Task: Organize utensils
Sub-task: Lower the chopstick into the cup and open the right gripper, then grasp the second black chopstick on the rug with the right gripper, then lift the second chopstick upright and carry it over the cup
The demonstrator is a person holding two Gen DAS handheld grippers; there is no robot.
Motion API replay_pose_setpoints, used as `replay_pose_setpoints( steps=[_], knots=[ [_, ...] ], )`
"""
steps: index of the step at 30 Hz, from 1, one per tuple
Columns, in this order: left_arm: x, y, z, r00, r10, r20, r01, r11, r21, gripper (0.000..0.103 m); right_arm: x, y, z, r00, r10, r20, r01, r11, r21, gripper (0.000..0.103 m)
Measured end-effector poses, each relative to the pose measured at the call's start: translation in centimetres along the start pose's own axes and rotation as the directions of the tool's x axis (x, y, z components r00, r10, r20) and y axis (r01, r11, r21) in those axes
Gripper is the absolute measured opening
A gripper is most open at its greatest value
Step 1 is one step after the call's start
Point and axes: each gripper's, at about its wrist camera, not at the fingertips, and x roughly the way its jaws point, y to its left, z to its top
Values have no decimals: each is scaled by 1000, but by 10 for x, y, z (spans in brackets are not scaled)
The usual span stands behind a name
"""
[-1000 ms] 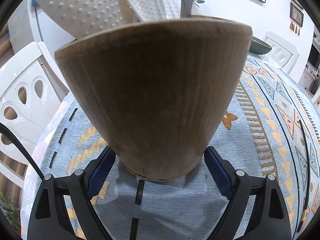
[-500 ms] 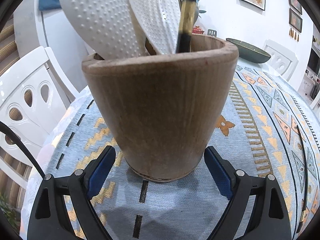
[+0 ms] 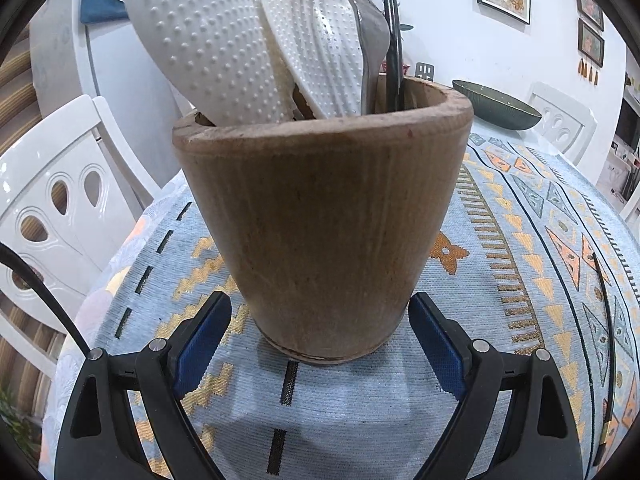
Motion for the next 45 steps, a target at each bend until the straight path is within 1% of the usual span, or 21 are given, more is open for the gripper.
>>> replay_pose_setpoints(
  steps=[2,5,7,9,12,13,16,20,23,24,27,28,30,31,32,33,36,39,42,43,45],
  knots=[
    [1,0,1,1000,-2,-5,2,1000,-1,90,-14,-20,2,1000,-26,17,25,999,46,52],
    [3,1,2,1000,-4,-13,4,1000,-1,90,-29,-54,-1,995,-99,16,97,989,109,53],
    [5,1,3,1000,-4,-18,4,1000,0,90,-34,-82,-9,986,-164,-12,164,973,163,54],
    [6,0,4,1000,-4,-23,4,1000,1,90,-33,-111,-22,972,-219,-81,232,948,216,54],
    [8,0,4,999,-4,-32,4,1000,4,90,-17,-153,-53,929,-282,-241,343,900,270,54],
    [9,0,4,999,-6,-35,6,1000,5,90,-11,-167,-68,906,-296,-302,382,878,287,54],
    [11,0,4,999,-4,-40,4,1000,9,90,2,-198,-105,856,-310,-413,455,832,319,54],
    [13,1,5,999,3,-43,-3,1000,12,90,17,-214,-149,808,-297,-509,500,802,327,50],
    [15,1,5,999,5,-47,-5,1000,12,90,28,-219,-172,777,-282,-562,518,795,317,41],
    [16,1,5,999,6,-48,-5,1000,12,90,32,-220,-176,772,-277,-572,518,796,313,39],
    [16,-1,4,999,6,-51,-6,1000,15,90,39,-215,-184,738,-338,-584,559,791,248,36],
    [17,-1,4,999,7,-52,-6,1000,16,90,44,-210,-184,708,-376,-597,584,787,197,34],
    [19,-1,4,998,7,-56,-6,1000,18,90,56,-196,-182,634,-467,-616,629,775,60,33],
    [19,-2,4,998,7,-57,-6,1000,19,90,59,-192,-181,617,-491,-615,641,767,31,31],
    [20,-2,4,998,7,-60,-6,1000,21,90,61,-189,-180,610,-500,-615,645,764,18,29],
    [21,-3,3,998,7,-64,-6,1000,23,90,63,-188,-179,608,-502,-615,643,765,10,23],
    [23,-4,4,998,8,-67,-7,1000,27,90,65,-185,-177,619,-494,-610,632,775,14,7],
    [24,-5,4,998,10,-65,-9,1000,27,90,64,-184,-175,634,-476,-610,620,784,33,5],
    [25,-5,5,998,8,-66,-6,1000,26,90,53,-199,-174,699,-330,-635,557,808,193,5],
    [26,-5,5,998,8,-67,-6,1000,27,90,49,-205,-173,727,-275,-630,527,811,254,5],
    [25,-7,5,998,6,-67,-4,1000,28,90,36,-212,-169,784,-211,-584,468,818,333,5]
  ],
)
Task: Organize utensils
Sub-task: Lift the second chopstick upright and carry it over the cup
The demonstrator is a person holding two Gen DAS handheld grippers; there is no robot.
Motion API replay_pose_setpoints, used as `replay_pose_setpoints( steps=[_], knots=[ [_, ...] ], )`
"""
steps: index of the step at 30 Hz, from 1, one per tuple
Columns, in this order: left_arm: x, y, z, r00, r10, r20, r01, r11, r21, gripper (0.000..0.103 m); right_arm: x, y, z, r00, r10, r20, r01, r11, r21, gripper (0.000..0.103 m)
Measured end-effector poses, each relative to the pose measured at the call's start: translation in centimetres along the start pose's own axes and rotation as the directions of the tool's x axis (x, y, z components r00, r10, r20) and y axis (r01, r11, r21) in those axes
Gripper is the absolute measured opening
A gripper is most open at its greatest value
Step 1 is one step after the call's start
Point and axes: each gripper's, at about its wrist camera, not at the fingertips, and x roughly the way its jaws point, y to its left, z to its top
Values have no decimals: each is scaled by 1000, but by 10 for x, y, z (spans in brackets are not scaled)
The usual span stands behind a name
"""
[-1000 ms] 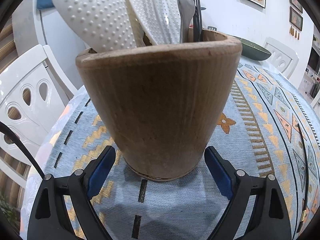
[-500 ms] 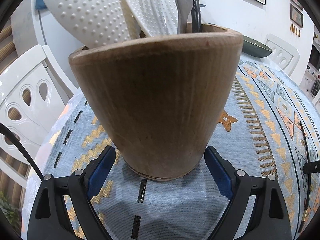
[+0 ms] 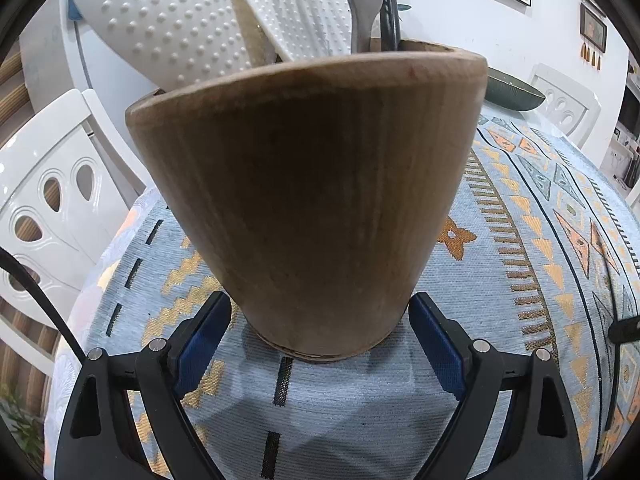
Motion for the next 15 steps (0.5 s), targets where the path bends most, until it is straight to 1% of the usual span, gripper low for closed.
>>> replay_pose_setpoints(
  steps=[3,5,8,9,13,15],
  knots=[
    [0,2,-1,1000,-3,-2,3,1000,-1,90,-18,-3,-3,996,58,63,-57,998,-16,5],
    [0,3,-1,1000,-4,-3,4,1000,-1,90,-30,-6,-15,989,106,100,-103,994,-35,5],
    [0,4,-1,1000,-4,4,4,1000,-2,90,-49,-5,-22,971,186,149,-179,982,-57,5],
    [-2,5,-2,1000,-2,9,2,1000,-2,90,-55,1,-20,964,204,168,-196,978,-68,5],
    [-3,6,-3,1000,-1,11,1,1000,-4,90,-75,16,-21,938,244,247,-220,968,-120,5],
    [-4,6,-4,1000,-1,13,1,1000,-4,90,-80,26,-16,938,230,257,-200,970,-136,5]
  ],
)
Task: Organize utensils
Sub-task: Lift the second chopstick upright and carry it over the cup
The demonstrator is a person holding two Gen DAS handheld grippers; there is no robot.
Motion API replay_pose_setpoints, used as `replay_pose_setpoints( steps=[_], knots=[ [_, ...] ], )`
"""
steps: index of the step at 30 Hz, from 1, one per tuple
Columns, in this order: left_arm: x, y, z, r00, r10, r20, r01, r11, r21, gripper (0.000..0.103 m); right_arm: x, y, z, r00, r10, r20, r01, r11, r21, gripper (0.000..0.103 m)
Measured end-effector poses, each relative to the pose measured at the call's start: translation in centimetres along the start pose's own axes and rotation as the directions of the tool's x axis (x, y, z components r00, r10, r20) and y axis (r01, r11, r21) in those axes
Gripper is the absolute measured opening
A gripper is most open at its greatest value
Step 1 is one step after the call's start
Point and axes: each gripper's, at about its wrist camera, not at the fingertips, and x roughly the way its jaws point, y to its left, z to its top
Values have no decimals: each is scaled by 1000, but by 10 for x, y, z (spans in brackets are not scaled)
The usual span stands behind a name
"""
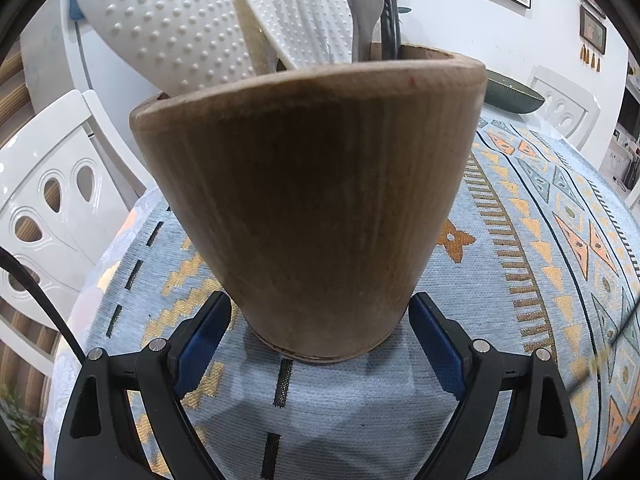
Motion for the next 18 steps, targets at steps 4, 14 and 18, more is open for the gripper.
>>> replay_pose_setpoints(
  steps=[4,14,18],
  knots=[
    [-2,0,-1,1000,0,6,0,1000,-2,90,8,20,10,1000,23,20,-22,999,-31,5],
    [-4,-4,0,1000,7,13,-7,1000,-5,90,-11,73,38,991,100,91,-91,991,-99,5],
    [-3,-4,0,1000,6,8,-6,1000,-6,90,-32,108,52,976,167,138,-145,977,-156,5]
  ],
)
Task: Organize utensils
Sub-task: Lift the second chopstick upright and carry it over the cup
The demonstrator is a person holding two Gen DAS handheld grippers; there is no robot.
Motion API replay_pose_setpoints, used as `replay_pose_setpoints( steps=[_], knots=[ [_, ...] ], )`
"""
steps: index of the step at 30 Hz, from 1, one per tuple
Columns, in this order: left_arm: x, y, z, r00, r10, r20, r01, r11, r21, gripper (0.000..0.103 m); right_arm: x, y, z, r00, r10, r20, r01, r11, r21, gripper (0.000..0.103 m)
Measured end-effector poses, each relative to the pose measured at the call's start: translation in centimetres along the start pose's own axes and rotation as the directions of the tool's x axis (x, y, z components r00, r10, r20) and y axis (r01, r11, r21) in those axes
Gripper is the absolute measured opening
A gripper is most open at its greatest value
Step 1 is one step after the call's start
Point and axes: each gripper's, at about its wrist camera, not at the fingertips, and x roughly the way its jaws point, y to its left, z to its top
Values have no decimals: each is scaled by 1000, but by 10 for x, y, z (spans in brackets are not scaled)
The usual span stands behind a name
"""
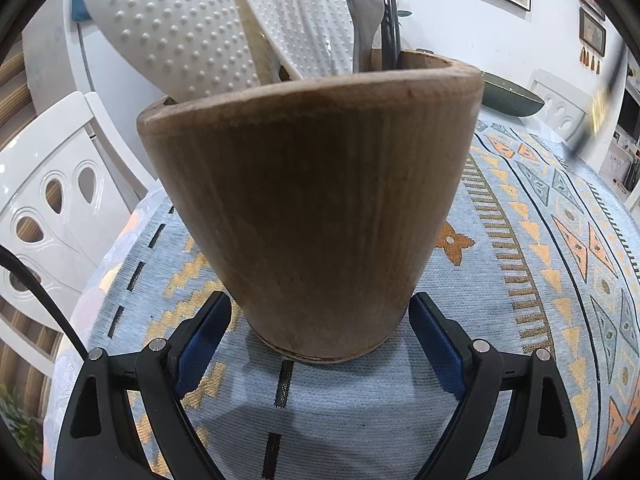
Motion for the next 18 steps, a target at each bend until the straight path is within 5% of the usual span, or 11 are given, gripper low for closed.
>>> replay_pose_setpoints(
  steps=[8,18],
  knots=[
    [-1,-1,0,1000,0,1,0,1000,-1,90,0,71,18,991,130,25,-127,986,-107,5],
    [-1,-3,1,1000,3,-1,-3,1000,-1,90,28,113,0,997,60,-37,-68,963,-260,5]
  ],
)
